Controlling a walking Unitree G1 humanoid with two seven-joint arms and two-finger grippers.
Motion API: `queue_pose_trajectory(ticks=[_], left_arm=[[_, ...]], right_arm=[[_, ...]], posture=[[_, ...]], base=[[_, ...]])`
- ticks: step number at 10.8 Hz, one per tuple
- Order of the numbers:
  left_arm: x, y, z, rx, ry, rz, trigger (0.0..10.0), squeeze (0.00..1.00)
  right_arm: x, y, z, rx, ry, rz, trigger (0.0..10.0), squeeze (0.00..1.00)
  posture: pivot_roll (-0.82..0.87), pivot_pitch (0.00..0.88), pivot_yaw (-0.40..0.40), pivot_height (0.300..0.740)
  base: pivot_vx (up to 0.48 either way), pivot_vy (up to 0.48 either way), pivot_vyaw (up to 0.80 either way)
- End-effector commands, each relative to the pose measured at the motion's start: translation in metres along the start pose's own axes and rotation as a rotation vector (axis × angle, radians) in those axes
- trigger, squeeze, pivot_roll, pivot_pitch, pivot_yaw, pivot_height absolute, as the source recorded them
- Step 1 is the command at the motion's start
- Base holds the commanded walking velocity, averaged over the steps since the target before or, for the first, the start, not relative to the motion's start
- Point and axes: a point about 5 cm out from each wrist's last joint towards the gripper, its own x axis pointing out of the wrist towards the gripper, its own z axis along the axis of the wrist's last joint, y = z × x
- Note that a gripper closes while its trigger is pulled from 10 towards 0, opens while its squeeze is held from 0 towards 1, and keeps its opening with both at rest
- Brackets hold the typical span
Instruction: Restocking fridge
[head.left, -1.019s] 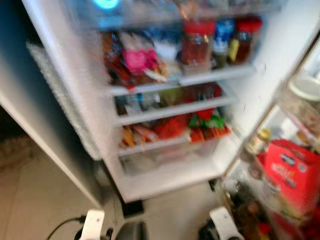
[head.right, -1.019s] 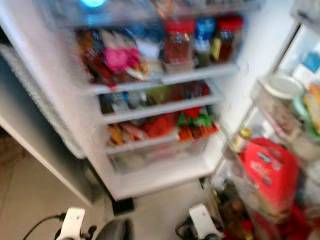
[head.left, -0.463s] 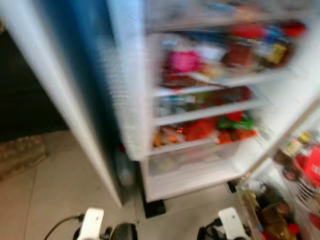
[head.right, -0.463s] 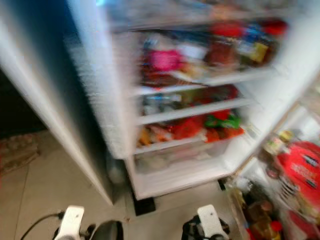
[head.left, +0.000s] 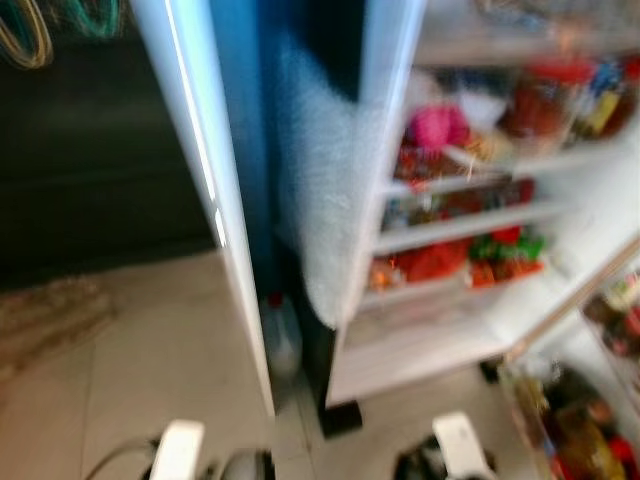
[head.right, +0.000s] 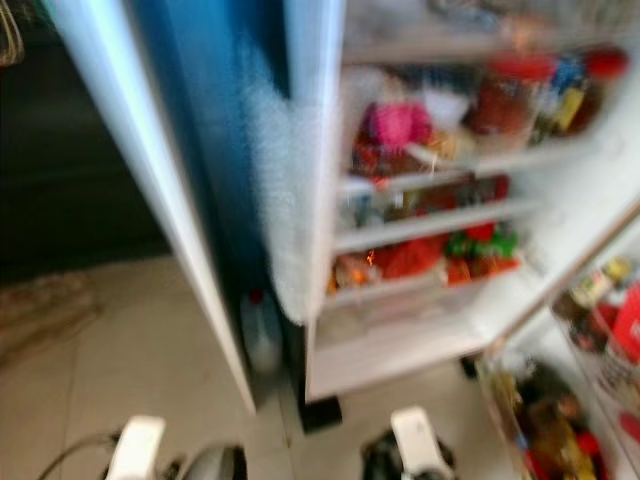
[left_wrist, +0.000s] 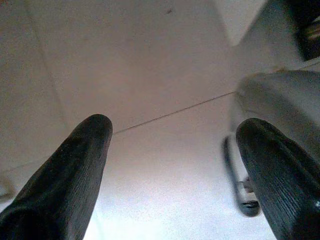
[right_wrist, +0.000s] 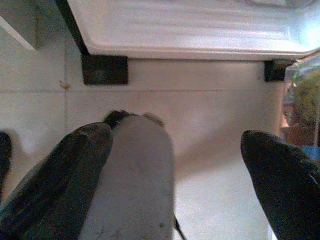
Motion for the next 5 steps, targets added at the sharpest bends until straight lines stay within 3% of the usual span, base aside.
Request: queue_pose_trajectory(ticks=[1,3,5], left_arm=[[0.0002,-0.0046,0.0007,0.000,-0.001,-0.017,10.0,0.00],[-0.0001,-0.0043,-0.0007,0.006,0.005,-0.019,10.0,0.00],[-0.0007,-0.0048,-0.0044,0.008,0.027,-0.024,10.0,0.00]], right_arm=[[-0.0069,-0.0015,-0.0279,0.000,0.108,0.002,10.0,0.00],[-0.0079,-0.0048,-0.0301,0.016,0.112,-0.005,10.0,0.00],[-0.0084,-0.0088,-0.0308,0.042,0.109,-0.013,10.0,0.00]], posture=[[0.05,0.119,-0.014,0.623],[0.05,0.120,-0.015,0.623],[0.05,0.120,-0.014,0.652]], base=[[0.000,0.296,0.00],[0.000,0.000,0.00],[0.000,0.000,0.00]])
